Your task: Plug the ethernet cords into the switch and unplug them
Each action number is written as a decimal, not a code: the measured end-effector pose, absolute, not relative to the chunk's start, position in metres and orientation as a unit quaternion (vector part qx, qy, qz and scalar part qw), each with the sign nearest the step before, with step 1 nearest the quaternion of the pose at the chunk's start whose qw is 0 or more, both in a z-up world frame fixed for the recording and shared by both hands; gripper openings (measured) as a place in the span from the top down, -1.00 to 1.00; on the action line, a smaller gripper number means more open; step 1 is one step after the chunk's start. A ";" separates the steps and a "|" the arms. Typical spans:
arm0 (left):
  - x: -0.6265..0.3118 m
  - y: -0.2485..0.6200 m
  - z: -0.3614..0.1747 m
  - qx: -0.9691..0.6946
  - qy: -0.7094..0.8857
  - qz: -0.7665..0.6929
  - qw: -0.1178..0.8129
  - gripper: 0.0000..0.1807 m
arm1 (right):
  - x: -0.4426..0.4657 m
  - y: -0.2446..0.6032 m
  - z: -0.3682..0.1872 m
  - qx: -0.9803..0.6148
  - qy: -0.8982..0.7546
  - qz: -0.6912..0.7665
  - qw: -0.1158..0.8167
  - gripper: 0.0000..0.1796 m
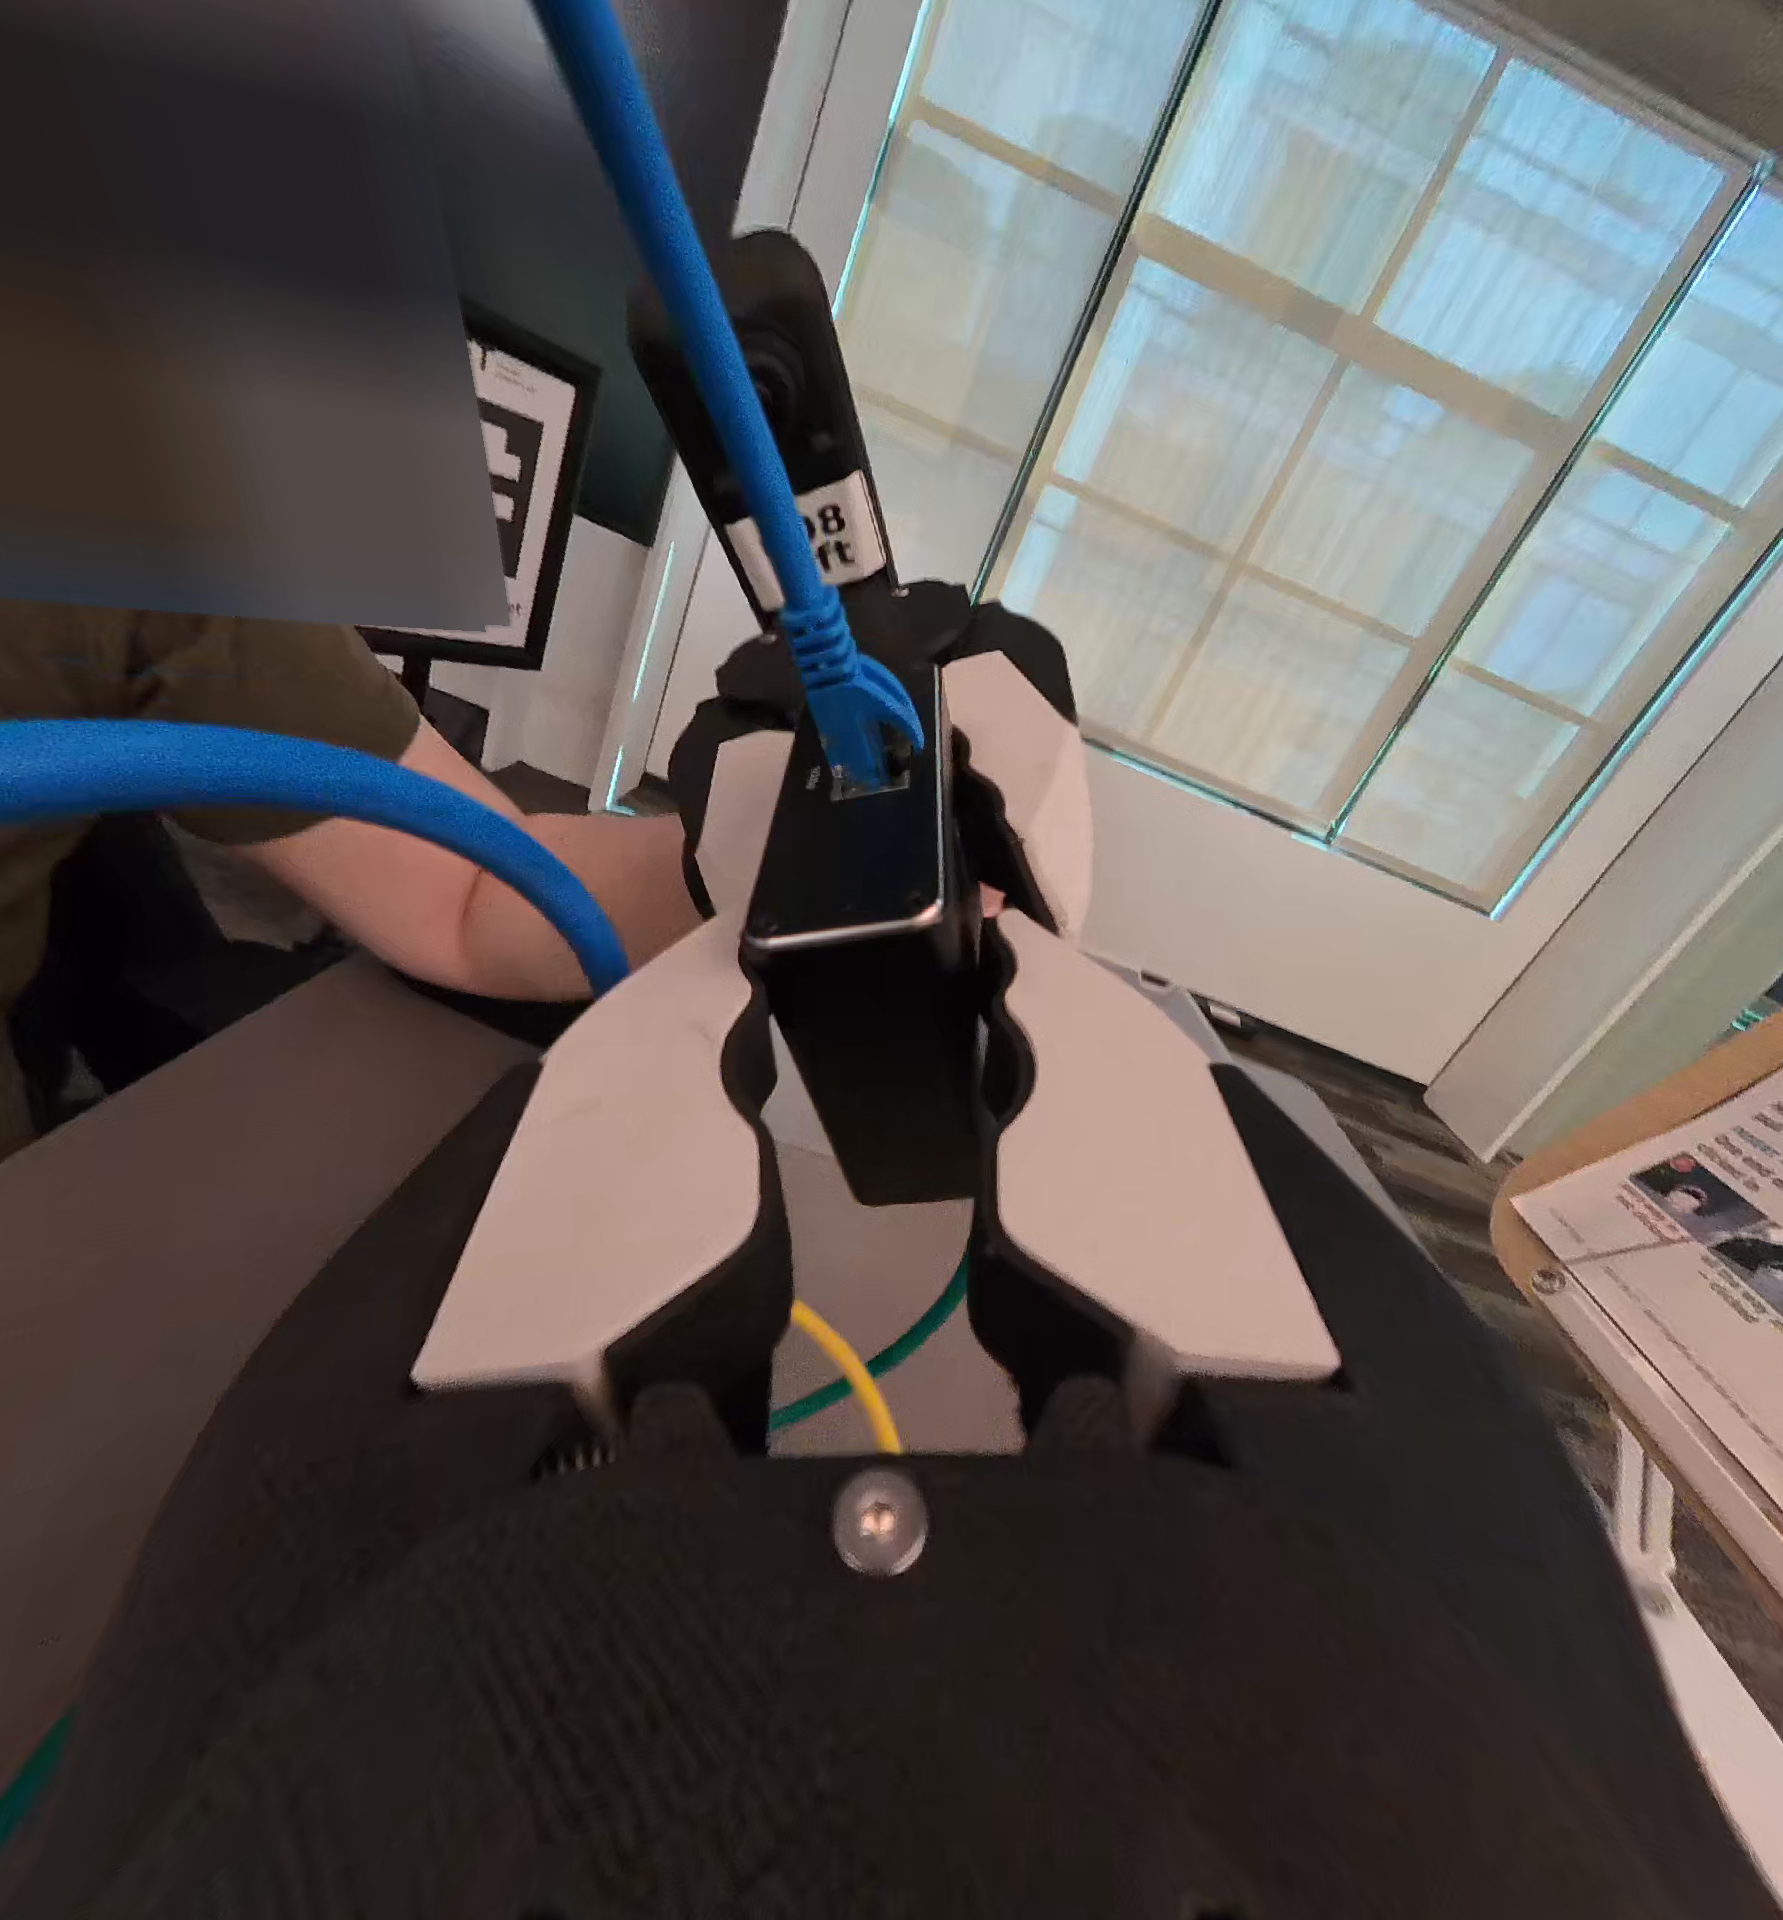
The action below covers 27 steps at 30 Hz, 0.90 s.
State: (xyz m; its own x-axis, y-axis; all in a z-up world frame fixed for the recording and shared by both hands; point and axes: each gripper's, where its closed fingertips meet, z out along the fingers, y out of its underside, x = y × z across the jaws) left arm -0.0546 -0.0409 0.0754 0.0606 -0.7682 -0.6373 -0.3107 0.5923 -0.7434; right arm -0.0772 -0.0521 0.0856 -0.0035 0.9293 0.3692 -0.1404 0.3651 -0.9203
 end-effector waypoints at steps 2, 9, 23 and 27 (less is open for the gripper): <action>-0.054 -0.038 0.071 -0.410 0.664 -0.184 0.597 0.55 | -0.077 -0.049 0.079 -0.375 -0.578 0.408 0.599 0.58; -0.066 -0.026 0.081 -0.421 0.643 -0.175 0.615 0.59 | -0.032 -0.006 0.093 -0.454 -0.533 0.271 0.661 0.48; -0.083 0.010 0.074 -0.365 0.661 0.163 0.635 0.59 | 0.028 -0.064 0.182 -0.361 -0.514 -0.014 0.778 0.64; -0.083 0.011 0.073 -0.356 0.660 0.198 0.632 0.59 | -0.047 -0.059 0.121 -0.360 -0.640 -0.117 0.669 0.62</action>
State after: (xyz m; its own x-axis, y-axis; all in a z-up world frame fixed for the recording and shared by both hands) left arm -0.0826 0.0110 0.0729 0.0506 -0.2197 -0.9742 -0.7191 0.6689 -0.1882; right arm -0.0473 -0.0586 0.1213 0.1532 0.3043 0.9402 0.6174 0.7133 -0.3315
